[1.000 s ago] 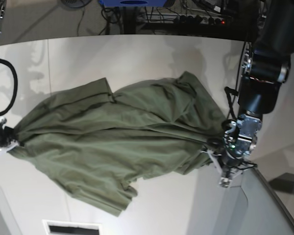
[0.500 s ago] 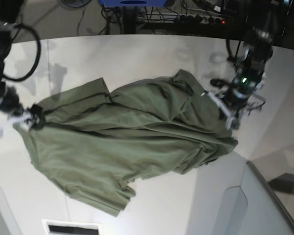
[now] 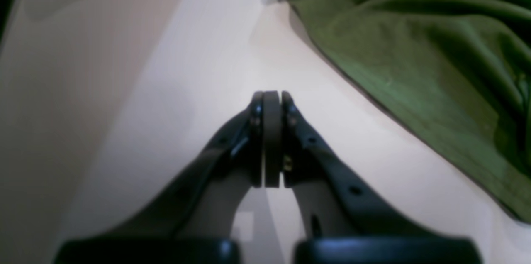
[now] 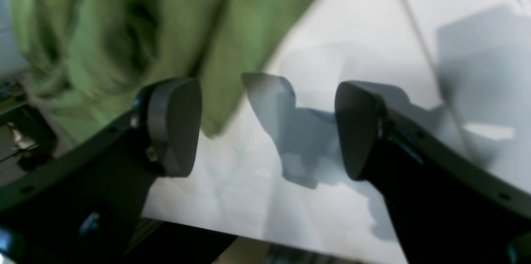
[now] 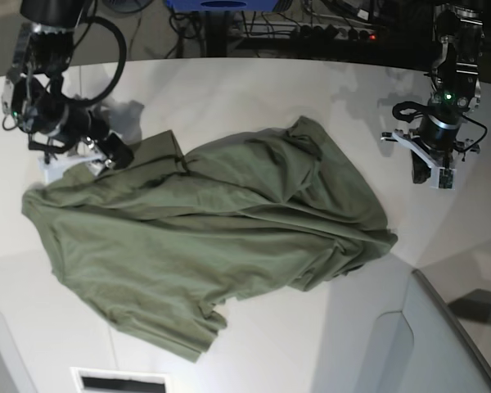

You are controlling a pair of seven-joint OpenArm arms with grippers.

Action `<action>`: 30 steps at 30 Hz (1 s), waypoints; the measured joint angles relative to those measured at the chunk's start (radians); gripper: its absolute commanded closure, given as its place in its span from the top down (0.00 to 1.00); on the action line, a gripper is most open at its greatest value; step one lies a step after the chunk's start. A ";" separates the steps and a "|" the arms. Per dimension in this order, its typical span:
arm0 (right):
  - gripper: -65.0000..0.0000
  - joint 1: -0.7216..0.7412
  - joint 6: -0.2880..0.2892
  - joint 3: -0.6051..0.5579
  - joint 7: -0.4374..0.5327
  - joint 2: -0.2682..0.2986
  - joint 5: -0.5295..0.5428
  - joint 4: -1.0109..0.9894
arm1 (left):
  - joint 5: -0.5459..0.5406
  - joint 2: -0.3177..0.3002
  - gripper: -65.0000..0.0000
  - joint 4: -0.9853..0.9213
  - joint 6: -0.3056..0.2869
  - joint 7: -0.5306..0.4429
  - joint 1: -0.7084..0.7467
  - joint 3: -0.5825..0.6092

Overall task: Layout the t-shirt on the table in an organized manner, then fold the t-shirt properly
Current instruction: 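Release the shirt with both grippers and smooth the collar with the right gripper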

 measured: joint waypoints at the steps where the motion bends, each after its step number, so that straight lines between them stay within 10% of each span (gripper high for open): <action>1: 0.72 0.016 0.030 0.000 0.005 -0.003 0.006 -0.027 | 0.000 0.000 0.00 0.002 0.000 0.000 0.001 0.000; 8: 0.66 0.086 0.133 0.000 0.027 -0.005 0.060 -0.170 | 0.000 0.007 0.00 0.002 0.000 0.000 -0.002 0.001; 13: 0.00 0.071 0.110 0.003 0.038 -0.006 0.024 -0.188 | 0.000 0.005 0.00 -0.005 0.000 0.000 -0.005 0.000; 19: 0.00 0.004 0.090 -0.001 0.006 0.001 -0.023 -0.053 | 0.000 0.006 0.00 -0.005 0.000 0.000 -0.005 0.000; 24: 0.01 -0.124 -0.053 0.008 -0.068 0.060 -0.026 0.201 | 0.000 0.008 0.00 -0.005 -0.001 0.000 -0.008 -0.001; 30: 0.01 -0.154 -0.053 0.058 -0.087 0.079 0.013 0.230 | 0.000 0.008 0.00 -0.006 0.000 0.000 -0.009 0.002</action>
